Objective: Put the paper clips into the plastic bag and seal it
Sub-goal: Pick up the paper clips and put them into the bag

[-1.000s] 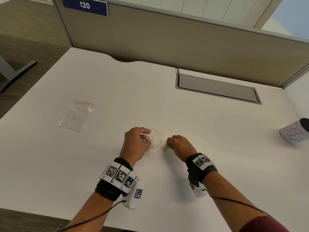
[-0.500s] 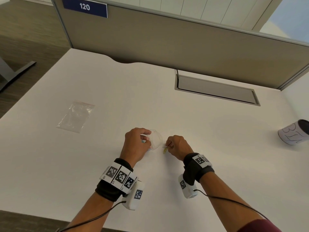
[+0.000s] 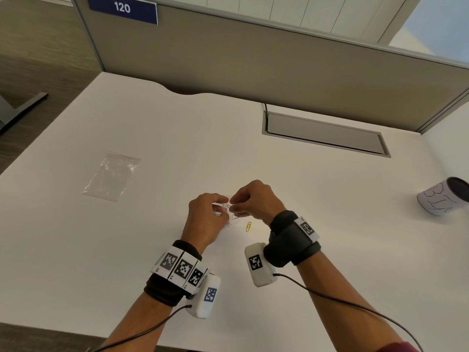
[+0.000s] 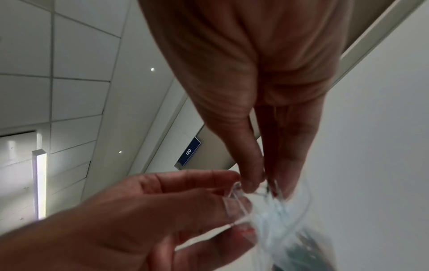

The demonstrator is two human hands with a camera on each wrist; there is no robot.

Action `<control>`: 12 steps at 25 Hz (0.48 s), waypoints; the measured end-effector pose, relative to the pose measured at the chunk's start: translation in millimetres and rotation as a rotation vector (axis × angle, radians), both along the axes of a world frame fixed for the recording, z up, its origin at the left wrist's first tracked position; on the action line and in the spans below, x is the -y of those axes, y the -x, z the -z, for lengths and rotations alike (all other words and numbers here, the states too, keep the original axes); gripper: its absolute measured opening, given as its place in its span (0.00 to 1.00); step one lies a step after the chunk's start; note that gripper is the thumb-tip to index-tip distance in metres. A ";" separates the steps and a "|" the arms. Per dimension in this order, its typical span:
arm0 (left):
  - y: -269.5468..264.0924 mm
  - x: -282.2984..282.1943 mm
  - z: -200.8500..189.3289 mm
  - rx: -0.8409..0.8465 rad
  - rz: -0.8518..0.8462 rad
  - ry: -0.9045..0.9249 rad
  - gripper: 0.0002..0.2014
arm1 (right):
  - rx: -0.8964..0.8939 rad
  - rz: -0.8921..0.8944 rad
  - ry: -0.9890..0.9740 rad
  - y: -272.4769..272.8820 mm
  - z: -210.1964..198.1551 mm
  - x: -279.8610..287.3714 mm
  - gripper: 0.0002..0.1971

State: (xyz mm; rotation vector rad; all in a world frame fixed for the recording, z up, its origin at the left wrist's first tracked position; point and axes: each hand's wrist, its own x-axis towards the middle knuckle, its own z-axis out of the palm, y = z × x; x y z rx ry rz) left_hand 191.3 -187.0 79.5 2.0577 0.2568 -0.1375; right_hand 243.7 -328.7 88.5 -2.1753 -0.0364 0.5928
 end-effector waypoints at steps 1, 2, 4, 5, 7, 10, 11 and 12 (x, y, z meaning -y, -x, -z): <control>0.1 -0.4 0.2 0.002 -0.004 0.004 0.19 | 0.005 0.009 -0.010 0.4 1.8 -1.4 0.09; -0.3 -1.5 0.5 0.005 -0.008 0.003 0.19 | 0.016 0.004 -0.021 0.7 2.0 -2.1 0.09; -1.4 -2.4 1.7 0.016 -0.009 -0.004 0.19 | 0.071 0.003 -0.048 1.8 1.3 1.0 0.09; -2.3 -2.2 2.0 0.018 -0.011 -0.007 0.19 | 0.124 0.028 -0.066 2.0 0.5 4.8 0.08; -3.4 -2.1 2.1 0.019 -0.012 -0.016 0.18 | 0.263 0.137 -0.058 1.1 4.0 16.5 0.06; -3.3 -3.8 4.3 0.043 0.000 -0.021 0.16 | 0.264 0.155 0.163 -0.9 26.8 37.7 0.05; -3.5 -4.0 5.4 0.055 0.004 -0.026 0.16 | 0.184 0.095 0.254 0.4 39.2 42.2 0.08; -3.1 -3.6 6.5 0.062 0.007 -0.030 0.15 | 0.099 0.045 0.313 3.8 52.0 43.9 0.11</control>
